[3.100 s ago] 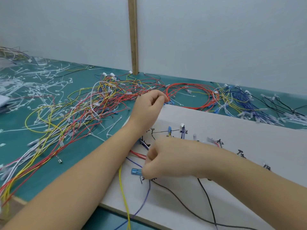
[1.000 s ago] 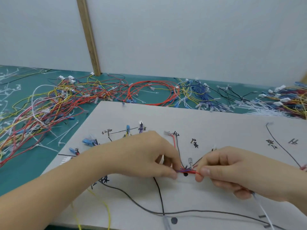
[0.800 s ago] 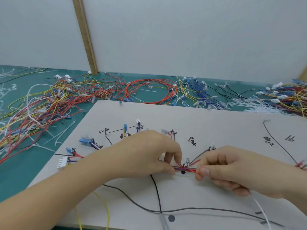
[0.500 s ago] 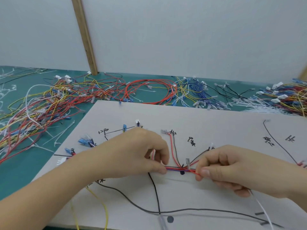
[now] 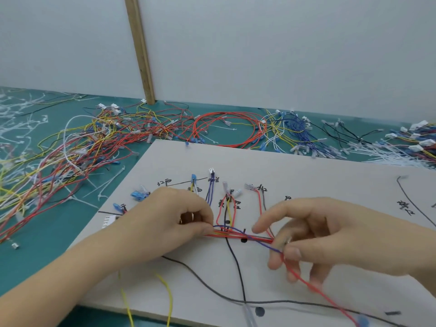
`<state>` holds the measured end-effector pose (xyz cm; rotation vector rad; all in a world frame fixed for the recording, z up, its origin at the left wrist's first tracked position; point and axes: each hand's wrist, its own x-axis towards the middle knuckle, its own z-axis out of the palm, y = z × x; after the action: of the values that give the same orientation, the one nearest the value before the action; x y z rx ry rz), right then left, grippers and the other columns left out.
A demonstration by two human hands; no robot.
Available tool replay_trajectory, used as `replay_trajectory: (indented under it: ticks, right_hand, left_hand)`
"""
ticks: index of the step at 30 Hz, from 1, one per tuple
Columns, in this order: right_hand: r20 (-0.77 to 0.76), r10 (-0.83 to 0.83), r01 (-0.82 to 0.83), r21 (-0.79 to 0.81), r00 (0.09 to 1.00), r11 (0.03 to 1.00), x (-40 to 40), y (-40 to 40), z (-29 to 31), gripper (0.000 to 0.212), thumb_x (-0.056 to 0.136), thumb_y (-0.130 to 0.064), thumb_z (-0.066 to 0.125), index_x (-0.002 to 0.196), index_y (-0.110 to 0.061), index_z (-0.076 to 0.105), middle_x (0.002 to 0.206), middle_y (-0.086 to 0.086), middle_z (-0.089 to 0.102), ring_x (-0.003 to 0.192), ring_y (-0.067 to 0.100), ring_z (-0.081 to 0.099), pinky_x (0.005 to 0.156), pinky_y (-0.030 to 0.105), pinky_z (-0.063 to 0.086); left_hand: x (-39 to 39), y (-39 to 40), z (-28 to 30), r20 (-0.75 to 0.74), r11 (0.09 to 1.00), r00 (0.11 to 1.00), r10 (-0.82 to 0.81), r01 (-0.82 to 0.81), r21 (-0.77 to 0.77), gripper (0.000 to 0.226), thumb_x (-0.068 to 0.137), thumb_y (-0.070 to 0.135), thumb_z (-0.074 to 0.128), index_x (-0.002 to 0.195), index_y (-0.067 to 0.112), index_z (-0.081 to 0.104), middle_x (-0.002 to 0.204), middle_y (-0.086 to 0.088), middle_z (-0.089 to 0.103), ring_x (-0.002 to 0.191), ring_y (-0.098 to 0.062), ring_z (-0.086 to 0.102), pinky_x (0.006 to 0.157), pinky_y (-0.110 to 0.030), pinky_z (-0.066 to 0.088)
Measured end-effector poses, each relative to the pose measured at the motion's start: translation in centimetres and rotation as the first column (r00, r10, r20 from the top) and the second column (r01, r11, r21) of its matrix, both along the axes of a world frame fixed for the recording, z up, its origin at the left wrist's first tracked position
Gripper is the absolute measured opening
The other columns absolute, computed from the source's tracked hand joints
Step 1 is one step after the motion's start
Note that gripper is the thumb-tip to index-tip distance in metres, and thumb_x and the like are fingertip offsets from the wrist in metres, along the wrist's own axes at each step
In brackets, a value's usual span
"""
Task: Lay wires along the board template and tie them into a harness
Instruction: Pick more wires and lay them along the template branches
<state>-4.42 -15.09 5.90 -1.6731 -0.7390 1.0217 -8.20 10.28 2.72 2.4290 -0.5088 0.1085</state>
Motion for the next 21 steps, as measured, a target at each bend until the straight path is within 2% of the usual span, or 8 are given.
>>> replay_trajectory:
  ticks: [2,5,10,14,18,21]
  right_hand:
    - [0.013,0.009,-0.010,0.049,1.000,0.999,0.0,0.5,0.2,0.021,0.083,-0.012,0.058,0.090,-0.028,0.071,0.085,-0.003,0.071,0.074,0.007,0.065,0.059,0.020,0.054]
    - [0.017,0.012,-0.014,0.079,1.000,0.997,0.2,0.5,0.6,0.014,0.078,-0.019,0.063,0.084,-0.025,0.073,0.083,-0.001,0.072,0.076,0.006,0.066,0.060,0.020,0.054]
    - [0.046,-0.078,0.079,-0.030,0.996,0.996,1.2,-0.9,-0.1,0.018,0.076,-0.015,0.060,0.081,-0.024,0.075,0.081,0.001,0.072,0.073,0.009,0.067,0.061,0.022,0.055]
    - [0.008,-0.077,0.078,-0.092,0.997,0.993,0.9,-0.9,-0.9,0.018,0.075,-0.015,0.060,0.081,-0.024,0.074,0.084,0.003,0.073,0.071,0.006,0.066,0.061,0.020,0.054]
    - [-0.004,-0.097,0.096,-0.102,0.995,0.990,1.1,-0.9,-0.9,0.019,0.075,-0.014,0.059,0.080,-0.024,0.075,0.083,0.002,0.073,0.070,0.006,0.066,0.059,0.018,0.053]
    - [-0.006,-0.118,0.117,-0.098,0.993,0.988,1.2,-0.8,-0.8,0.016,0.074,-0.015,0.062,0.079,-0.023,0.075,0.082,0.003,0.073,0.069,0.008,0.067,0.058,0.017,0.053]
  left_hand:
    - [0.1,0.1,-0.1,-0.004,0.996,0.999,0.041,-0.041,-0.075,0.020,0.077,0.015,0.072,0.066,0.031,0.065,0.070,0.014,0.064,0.065,-0.009,0.058,0.059,-0.017,0.045]
    - [0.1,1.1,0.4,-0.074,0.995,0.996,0.048,-0.054,-0.086,0.019,0.073,0.015,0.074,0.074,0.033,0.067,0.069,0.013,0.065,0.062,-0.006,0.057,0.058,-0.014,0.044]
    - [0.1,2.5,0.6,-0.210,0.989,0.974,0.081,-0.106,-0.107,0.025,0.068,0.013,0.078,0.074,0.035,0.067,0.067,0.006,0.067,0.055,-0.007,0.057,0.055,-0.017,0.046]
    - [0.3,2.0,0.2,-0.193,0.989,0.972,0.136,-0.145,-0.033,0.020,0.065,0.019,0.081,0.064,0.031,0.065,0.058,0.015,0.062,0.049,-0.003,0.054,0.048,-0.008,0.038]
    - [0.7,1.3,0.5,-0.175,0.988,0.973,0.147,-0.136,0.075,0.026,0.066,0.023,0.080,0.057,0.031,0.057,0.050,0.026,0.056,0.047,0.004,0.051,0.047,-0.006,0.035]
    - [1.2,1.1,0.7,-0.191,0.985,0.970,0.148,-0.126,0.121,0.026,0.067,0.023,0.079,0.057,0.031,0.057,0.046,0.028,0.053,0.047,0.007,0.050,0.048,-0.006,0.035]
